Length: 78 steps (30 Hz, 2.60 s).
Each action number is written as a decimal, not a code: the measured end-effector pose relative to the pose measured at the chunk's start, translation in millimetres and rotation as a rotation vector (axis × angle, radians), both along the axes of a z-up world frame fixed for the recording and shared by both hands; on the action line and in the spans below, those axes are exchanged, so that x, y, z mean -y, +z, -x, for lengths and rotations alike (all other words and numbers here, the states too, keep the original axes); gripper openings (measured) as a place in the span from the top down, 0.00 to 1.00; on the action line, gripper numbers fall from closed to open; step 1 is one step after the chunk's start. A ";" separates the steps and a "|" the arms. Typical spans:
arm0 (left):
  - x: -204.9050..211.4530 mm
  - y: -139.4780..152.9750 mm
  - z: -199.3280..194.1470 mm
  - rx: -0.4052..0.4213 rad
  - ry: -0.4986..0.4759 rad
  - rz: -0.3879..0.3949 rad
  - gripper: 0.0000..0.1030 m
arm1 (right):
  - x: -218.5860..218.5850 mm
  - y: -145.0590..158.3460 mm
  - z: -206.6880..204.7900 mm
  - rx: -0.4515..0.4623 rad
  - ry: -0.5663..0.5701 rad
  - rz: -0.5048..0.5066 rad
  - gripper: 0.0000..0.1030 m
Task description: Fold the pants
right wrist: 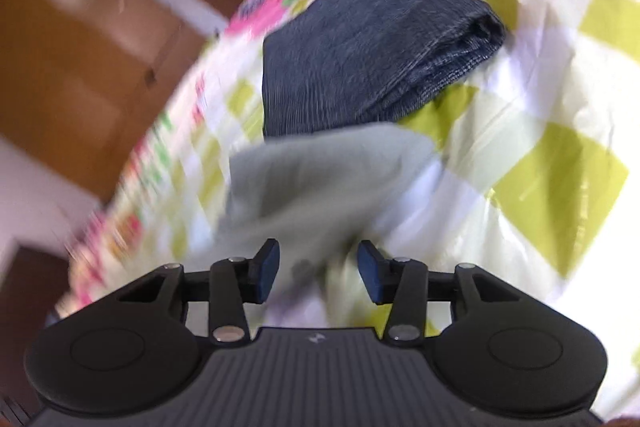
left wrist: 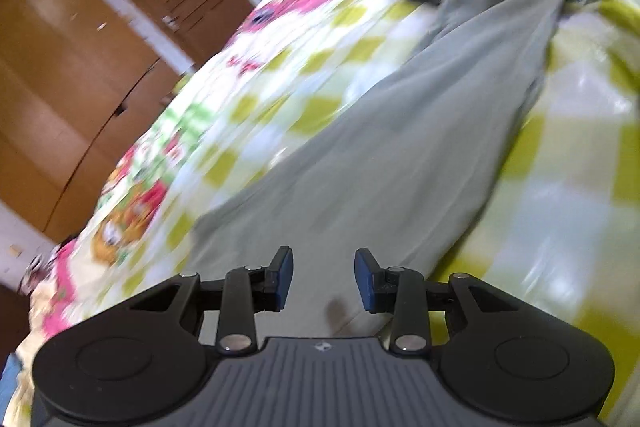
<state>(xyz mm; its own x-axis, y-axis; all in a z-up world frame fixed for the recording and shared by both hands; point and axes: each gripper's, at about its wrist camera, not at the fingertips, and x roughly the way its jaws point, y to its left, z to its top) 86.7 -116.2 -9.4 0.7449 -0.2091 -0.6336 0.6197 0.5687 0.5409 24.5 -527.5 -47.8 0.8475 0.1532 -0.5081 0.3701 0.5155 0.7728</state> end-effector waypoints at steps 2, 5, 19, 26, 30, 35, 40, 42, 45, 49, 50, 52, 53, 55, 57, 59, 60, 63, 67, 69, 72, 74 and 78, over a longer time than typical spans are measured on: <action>13.4 0.6 0.8 -0.001 -0.031 0.006 0.53 | 9.6 -11.7 -10.2 0.042 -0.031 -0.079 0.53; 30.9 2.0 -1.6 -0.011 -0.053 0.011 0.53 | 13.8 -19.8 -28.7 0.087 -0.041 -0.093 0.52; 80.7 11.6 16.4 -0.015 -0.149 0.081 0.49 | 19.4 46.8 20.4 0.280 -0.036 -0.003 0.93; 91.5 -24.7 29.6 -0.050 -0.177 -0.017 0.47 | 33.7 -0.7 41.4 0.034 -0.085 0.022 0.68; 87.0 -20.9 28.0 -0.066 -0.172 -0.022 0.47 | 41.3 2.7 52.0 0.069 -0.139 0.048 0.65; 90.7 -19.2 26.8 -0.057 -0.155 -0.009 0.47 | 50.2 -0.3 60.0 0.031 -0.141 0.028 0.66; 99.0 -22.1 31.2 -0.034 -0.174 -0.021 0.47 | 51.0 -6.2 47.5 0.039 -0.115 -0.002 0.49; 100.7 -20.4 31.1 -0.037 -0.173 -0.015 0.47 | 52.3 -9.2 49.4 0.047 -0.117 -0.026 0.45; 100.4 -17.4 29.8 -0.040 -0.168 -0.001 0.47 | 53.7 -7.2 53.0 0.035 -0.112 -0.010 0.57; 100.4 -16.5 30.9 -0.025 -0.169 -0.015 0.47 | 51.5 1.6 57.7 -0.058 -0.084 0.083 0.84; 99.4 -15.6 31.5 -0.025 -0.171 -0.015 0.47 | 48.6 5.7 61.9 -0.075 -0.070 0.120 0.82; 97.1 -13.5 32.7 -0.021 -0.178 -0.017 0.47 | 44.4 17.0 76.3 -0.091 -0.073 0.172 0.76; 96.1 -11.9 32.8 -0.020 -0.180 -0.015 0.47 | 41.4 25.6 85.0 -0.103 -0.095 0.216 0.66; 94.7 -7.4 32.1 -0.013 -0.182 -0.003 0.47 | 35.6 42.8 98.5 -0.152 -0.141 0.332 0.55; 96.0 -0.7 28.8 0.003 -0.184 0.021 0.47 | 27.3 61.0 100.1 -0.160 -0.127 0.477 0.55; 100.3 6.1 22.9 0.011 -0.183 0.056 0.47 | 17.3 75.5 88.5 -0.133 -0.056 0.571 0.55; 104.4 9.3 18.3 0.011 -0.183 0.076 0.46 | 11.6 80.3 76.7 -0.103 0.006 0.592 0.55; 118.1 9.6 6.7 0.013 -0.200 0.093 0.46 | -8.5 81.6 20.4 -0.064 0.302 0.581 0.56; 124.6 4.0 -7.2 0.012 -0.262 0.037 0.45 | -46.2 76.9 -46.5 -0.061 0.646 0.741 0.57; 122.9 1.0 -16.8 0.004 -0.300 0.000 0.45 | -55.9 75.6 -72.1 -0.066 0.785 0.790 0.57; 122.4 -4.0 -33.1 -0.020 -0.336 -0.033 0.45 | -64.9 69.6 -105.2 -0.090 0.944 0.812 0.57; 123.1 -7.3 -42.4 -0.044 -0.359 -0.041 0.45 | -70.7 64.6 -119.4 -0.109 1.042 0.824 0.57; 128.1 -21.3 -56.5 -0.078 -0.412 -0.087 0.45 | -83.0 54.1 -130.7 -0.169 1.178 0.884 0.58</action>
